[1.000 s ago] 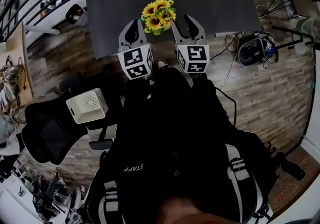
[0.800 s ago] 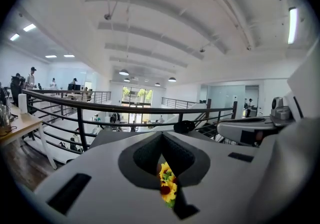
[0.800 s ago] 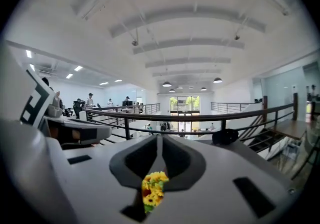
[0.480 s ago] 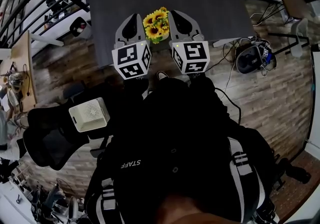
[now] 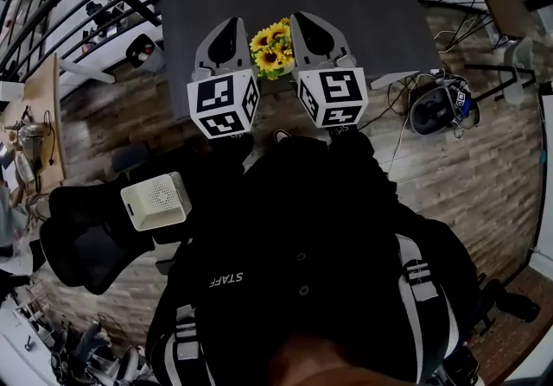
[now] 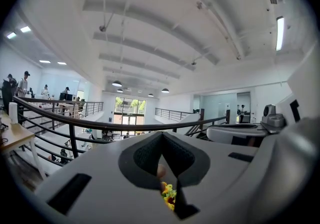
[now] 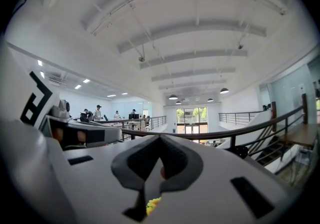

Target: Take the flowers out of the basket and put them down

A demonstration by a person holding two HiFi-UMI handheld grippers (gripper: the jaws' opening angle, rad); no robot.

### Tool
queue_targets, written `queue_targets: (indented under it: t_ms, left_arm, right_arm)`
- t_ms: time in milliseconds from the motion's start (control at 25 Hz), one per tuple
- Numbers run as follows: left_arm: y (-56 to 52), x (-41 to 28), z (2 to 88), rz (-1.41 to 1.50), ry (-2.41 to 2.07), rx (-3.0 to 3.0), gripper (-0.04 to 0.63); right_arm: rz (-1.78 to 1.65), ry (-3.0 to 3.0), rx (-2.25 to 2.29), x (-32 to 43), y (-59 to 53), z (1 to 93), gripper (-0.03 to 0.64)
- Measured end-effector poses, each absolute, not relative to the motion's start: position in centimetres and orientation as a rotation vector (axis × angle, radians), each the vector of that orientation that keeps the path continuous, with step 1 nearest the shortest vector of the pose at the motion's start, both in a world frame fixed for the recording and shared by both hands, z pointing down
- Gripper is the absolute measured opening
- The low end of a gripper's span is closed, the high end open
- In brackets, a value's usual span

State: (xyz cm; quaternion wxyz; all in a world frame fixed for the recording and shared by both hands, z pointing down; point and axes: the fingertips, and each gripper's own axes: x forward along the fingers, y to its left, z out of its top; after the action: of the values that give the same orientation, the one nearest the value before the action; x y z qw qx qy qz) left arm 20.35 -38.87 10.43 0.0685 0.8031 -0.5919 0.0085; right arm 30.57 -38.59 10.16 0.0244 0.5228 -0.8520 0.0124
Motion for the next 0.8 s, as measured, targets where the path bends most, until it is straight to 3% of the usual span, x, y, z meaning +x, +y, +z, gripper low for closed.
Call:
queue_targets:
  t_ms: [800]
  left_arm:
    - [-39.4, 21.9, 12.0, 0.061, -1.743, 2.429, -0.002]
  right_arm:
    - [0.045, -2.597, 1.649, 31.9, -38.9, 11.0, 0.014]
